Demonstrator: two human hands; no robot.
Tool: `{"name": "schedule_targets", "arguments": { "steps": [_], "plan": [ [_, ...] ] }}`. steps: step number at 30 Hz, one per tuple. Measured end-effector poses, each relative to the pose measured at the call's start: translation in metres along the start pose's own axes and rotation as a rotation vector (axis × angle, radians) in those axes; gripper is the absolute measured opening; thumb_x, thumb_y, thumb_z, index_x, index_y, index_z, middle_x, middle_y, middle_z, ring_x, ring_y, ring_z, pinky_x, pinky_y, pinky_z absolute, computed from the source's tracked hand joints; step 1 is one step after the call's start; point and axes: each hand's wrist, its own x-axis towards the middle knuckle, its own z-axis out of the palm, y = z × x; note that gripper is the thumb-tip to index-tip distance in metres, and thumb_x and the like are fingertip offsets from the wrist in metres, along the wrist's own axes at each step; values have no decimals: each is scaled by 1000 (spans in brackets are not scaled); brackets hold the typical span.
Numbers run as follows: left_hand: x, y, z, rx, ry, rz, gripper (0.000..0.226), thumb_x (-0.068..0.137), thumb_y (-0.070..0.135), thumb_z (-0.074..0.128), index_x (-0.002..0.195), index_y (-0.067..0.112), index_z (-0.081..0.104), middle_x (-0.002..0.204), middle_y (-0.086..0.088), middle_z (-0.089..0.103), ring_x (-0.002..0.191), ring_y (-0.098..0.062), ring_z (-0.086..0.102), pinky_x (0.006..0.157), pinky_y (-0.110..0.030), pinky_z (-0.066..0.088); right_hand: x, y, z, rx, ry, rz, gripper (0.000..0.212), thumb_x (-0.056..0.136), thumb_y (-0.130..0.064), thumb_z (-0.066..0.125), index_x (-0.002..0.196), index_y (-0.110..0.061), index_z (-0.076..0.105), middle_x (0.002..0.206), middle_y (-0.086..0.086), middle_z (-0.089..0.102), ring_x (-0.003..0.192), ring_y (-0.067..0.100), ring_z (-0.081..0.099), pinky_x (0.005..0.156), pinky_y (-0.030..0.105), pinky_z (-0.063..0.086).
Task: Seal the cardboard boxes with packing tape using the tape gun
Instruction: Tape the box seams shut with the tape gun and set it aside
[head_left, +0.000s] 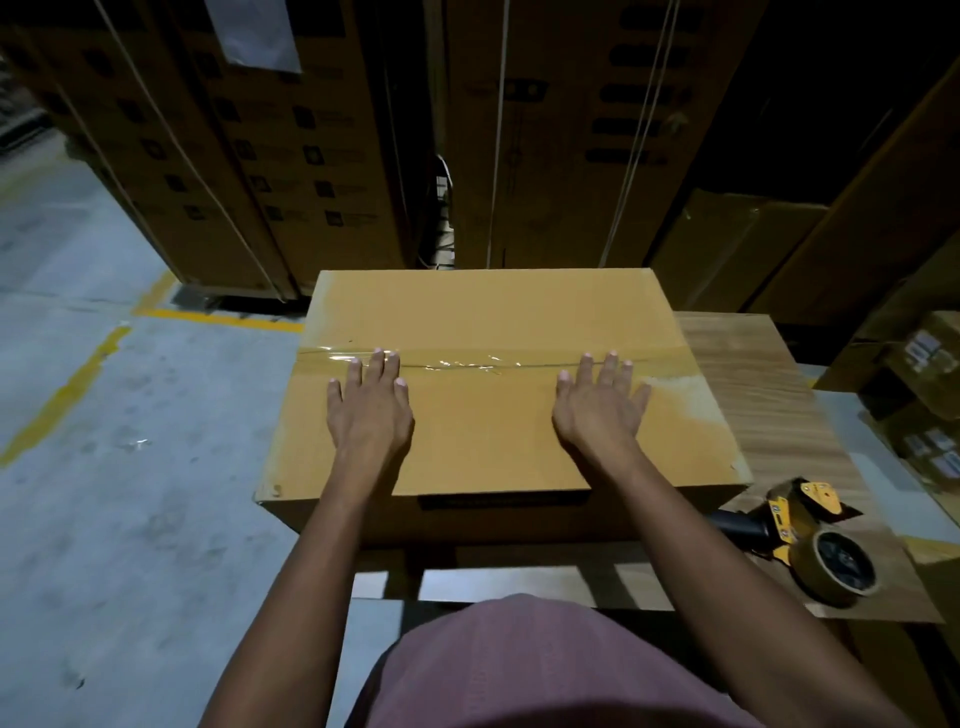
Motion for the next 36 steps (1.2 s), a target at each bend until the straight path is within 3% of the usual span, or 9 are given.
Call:
{"name": "schedule_targets", "arguments": {
  "steps": [3,7,12,15,19,23,27,31,36],
  "plan": [
    [2,5,0,18,-37,21,57,110,38,13,163,23,1,171,3,-3,157,-27,-2,124,-53,0,-11,-66,12,56,-38,-135,73,109,-51,8,164,-4,6,173,12,-4,160,30,-7,128,53,-3],
    [0,-13,0,-16,9,53,54,110,39,14,163,30,8,170,8,4,157,-21,2,125,-54,1,-32,-127,27,48,-48,-421,69,110,-50,8,164,-7,15,173,9,3,160,28,-2,127,53,-3],
    [2,-53,-3,-10,151,-161,54,110,37,15,163,28,10,170,10,6,157,-27,7,122,-58,4,-24,-93,25,80,56,-257,60,111,-46,8,164,-23,25,173,6,11,160,28,5,126,59,1],
    [3,-61,-7,-9,110,-181,56,109,39,14,163,28,7,170,11,4,150,-37,23,120,-55,17,-26,-98,26,52,40,-166,62,111,-47,9,165,-19,21,173,10,8,159,35,2,126,60,0],
    [6,-59,-11,5,99,-155,57,109,40,15,163,24,7,171,7,3,140,-39,33,108,-47,35,-33,-162,33,66,-6,-322,67,111,-49,12,165,-11,13,174,8,4,159,36,-3,127,56,-3],
    [12,-61,-13,-17,83,-180,56,110,41,18,162,26,8,171,8,3,138,-39,36,107,-48,36,-46,-208,42,-1,-64,-568,63,109,-53,7,166,-26,9,174,0,-3,159,34,-10,124,59,-9],
    [16,-60,-12,-45,108,-221,55,110,41,17,162,27,10,170,10,6,133,-41,42,102,-48,38,-39,-186,45,-68,11,-564,57,109,-52,4,165,-40,6,174,-5,-4,160,29,-8,125,57,-3],
    [15,-50,-14,69,77,-283,60,108,47,13,162,23,10,170,3,10,145,-44,24,110,-56,27,-30,-149,41,-41,17,-369,56,108,-56,2,163,-46,3,173,-6,-7,160,28,-9,125,58,-5],
    [16,-14,-11,149,14,-142,63,108,47,11,162,14,12,169,-15,9,155,-38,-5,121,-55,6,-32,-145,40,-24,-1,-373,60,107,-58,3,164,-41,2,173,-3,-10,159,30,-14,124,59,-11]
  ]
}}
